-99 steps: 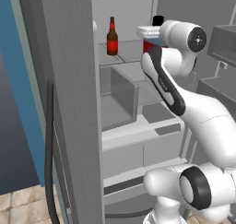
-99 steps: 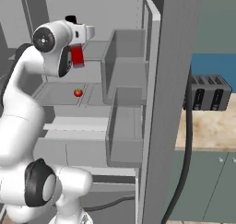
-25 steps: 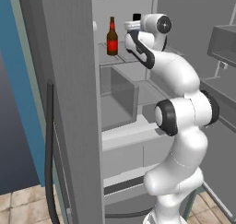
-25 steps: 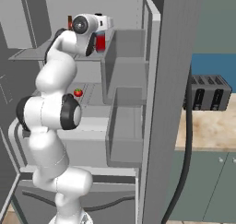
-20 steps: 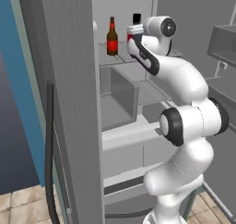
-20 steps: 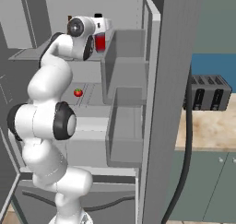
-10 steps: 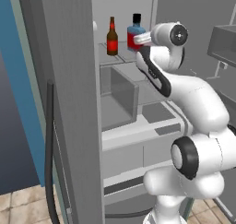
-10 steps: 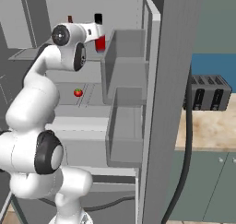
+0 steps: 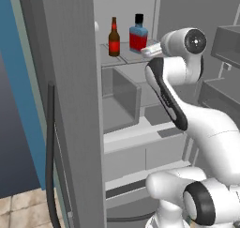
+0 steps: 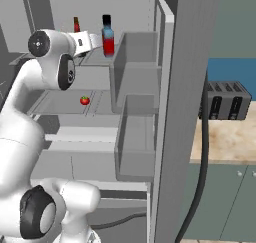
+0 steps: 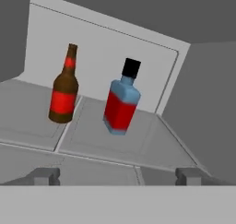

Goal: Place the beer and liquor on the top shelf of the fridge to keep them out of children's reach, and place the tomato on lower shelves for easy access.

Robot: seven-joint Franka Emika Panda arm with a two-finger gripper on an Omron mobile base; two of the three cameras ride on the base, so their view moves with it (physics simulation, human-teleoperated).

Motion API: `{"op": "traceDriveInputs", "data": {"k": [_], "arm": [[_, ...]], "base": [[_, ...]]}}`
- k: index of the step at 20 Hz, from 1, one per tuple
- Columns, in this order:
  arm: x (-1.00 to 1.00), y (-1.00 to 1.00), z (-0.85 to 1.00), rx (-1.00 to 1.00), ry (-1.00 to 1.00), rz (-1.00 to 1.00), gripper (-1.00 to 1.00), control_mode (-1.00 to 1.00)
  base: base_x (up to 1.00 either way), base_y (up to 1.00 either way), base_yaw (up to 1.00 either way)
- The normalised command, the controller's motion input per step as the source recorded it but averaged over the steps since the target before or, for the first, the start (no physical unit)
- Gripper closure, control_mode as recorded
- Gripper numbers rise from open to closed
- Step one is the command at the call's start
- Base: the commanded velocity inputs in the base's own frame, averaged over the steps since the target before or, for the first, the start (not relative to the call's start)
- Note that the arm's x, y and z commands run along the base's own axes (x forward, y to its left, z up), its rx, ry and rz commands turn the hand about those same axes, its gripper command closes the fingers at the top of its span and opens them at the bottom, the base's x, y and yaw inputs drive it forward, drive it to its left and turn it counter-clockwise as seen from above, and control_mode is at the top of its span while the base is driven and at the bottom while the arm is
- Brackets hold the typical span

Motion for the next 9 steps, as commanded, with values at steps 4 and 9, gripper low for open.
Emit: {"op": "traceDriveInputs", "data": {"k": [4,9], "arm": [[-1.00,0.07,0.00,0.00,0.10,0.00,-1.00,-1.00],[-1.00,0.08,0.00,0.00,0.14,0.00,-1.00,-1.00]], "base": [[0.00,0.00,0.00],[0.00,0.00,0.00]]}}
